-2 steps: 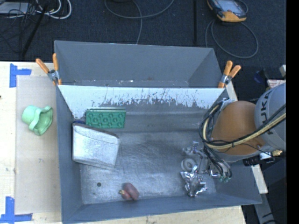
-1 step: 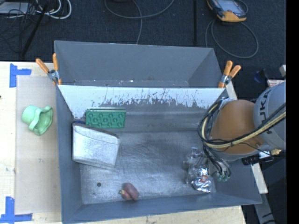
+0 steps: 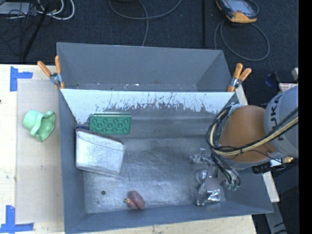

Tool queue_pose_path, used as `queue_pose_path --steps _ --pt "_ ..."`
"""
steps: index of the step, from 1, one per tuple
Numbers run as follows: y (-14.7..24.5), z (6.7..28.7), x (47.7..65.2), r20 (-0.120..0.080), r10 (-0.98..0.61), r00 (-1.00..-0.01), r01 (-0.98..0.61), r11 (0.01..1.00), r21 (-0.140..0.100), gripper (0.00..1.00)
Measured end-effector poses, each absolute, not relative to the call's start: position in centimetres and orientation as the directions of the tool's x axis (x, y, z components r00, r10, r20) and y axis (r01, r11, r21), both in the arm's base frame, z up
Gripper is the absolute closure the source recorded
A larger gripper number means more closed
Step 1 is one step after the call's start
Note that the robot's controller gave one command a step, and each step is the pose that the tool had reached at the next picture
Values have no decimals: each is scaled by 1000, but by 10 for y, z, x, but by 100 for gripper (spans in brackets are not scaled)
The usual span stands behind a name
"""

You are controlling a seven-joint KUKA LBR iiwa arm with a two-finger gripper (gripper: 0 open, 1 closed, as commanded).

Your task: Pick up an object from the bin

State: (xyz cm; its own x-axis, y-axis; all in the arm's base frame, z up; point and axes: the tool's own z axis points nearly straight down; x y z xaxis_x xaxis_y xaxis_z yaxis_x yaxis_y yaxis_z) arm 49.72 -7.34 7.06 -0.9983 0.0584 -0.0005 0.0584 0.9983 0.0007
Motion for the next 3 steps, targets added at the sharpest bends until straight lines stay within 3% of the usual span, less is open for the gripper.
queue_pose_path --steps 1,2,3 --pt "-154 75 481 -35 -84 -996 -83 996 -7 0" --pt "-153 73 474 -4 -87 -996 -87 996 -1 100" --pt "-118 214 486 -6 -315 -949 -315 949 -2 100"
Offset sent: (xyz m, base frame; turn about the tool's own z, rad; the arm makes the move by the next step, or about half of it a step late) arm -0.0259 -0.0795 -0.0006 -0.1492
